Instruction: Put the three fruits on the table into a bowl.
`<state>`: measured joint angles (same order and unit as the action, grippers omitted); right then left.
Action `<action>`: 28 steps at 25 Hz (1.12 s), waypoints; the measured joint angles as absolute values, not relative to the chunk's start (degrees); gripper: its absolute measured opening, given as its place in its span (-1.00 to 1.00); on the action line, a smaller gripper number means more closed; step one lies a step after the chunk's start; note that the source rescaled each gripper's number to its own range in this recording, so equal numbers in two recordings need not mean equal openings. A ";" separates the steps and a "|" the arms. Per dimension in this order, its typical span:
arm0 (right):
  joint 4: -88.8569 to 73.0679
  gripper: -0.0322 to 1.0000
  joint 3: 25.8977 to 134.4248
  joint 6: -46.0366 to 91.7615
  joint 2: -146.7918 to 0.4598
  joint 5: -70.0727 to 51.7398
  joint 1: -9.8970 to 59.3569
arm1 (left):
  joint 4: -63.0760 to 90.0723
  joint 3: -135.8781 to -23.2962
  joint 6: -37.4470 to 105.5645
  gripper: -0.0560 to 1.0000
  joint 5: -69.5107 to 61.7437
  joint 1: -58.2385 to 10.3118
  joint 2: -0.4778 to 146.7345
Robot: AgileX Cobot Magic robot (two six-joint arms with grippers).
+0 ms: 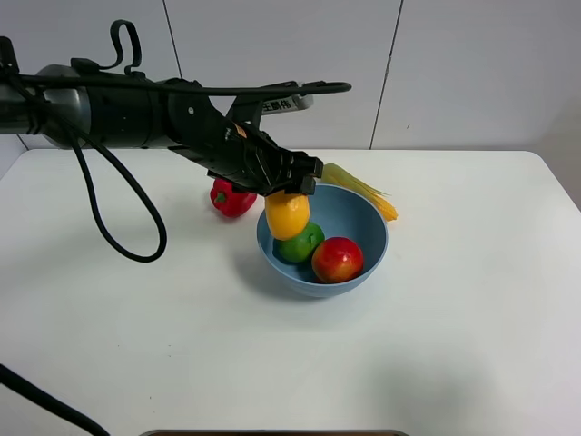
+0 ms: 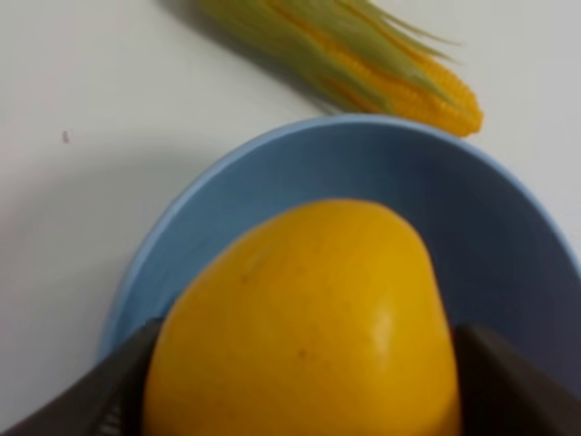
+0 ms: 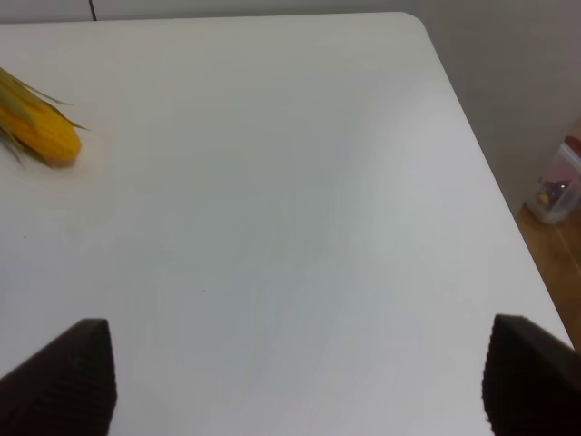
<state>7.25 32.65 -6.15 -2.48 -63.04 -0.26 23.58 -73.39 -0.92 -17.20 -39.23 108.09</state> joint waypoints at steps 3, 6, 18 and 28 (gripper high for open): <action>7.25 -0.04 32.65 -6.15 -2.48 -63.04 -0.26 | 23.93 -73.39 -0.92 -0.89 -16.67 -39.23 108.46; 7.25 -0.04 32.65 -6.15 -2.48 -63.04 -0.26 | 24.05 -73.39 -0.92 -0.89 -16.24 -39.23 108.46; 7.25 -0.04 32.65 -6.15 -2.48 -63.04 -0.26 | 24.05 -73.39 -0.87 0.94 -16.46 -39.23 108.31; 7.25 -0.04 32.65 -6.15 -2.48 -63.04 -0.26 | 21.47 -73.39 1.55 0.97 -24.75 -35.83 103.16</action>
<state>7.25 32.65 -6.15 -2.48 -63.04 -0.26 21.47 -73.39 1.55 -24.75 -35.83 103.16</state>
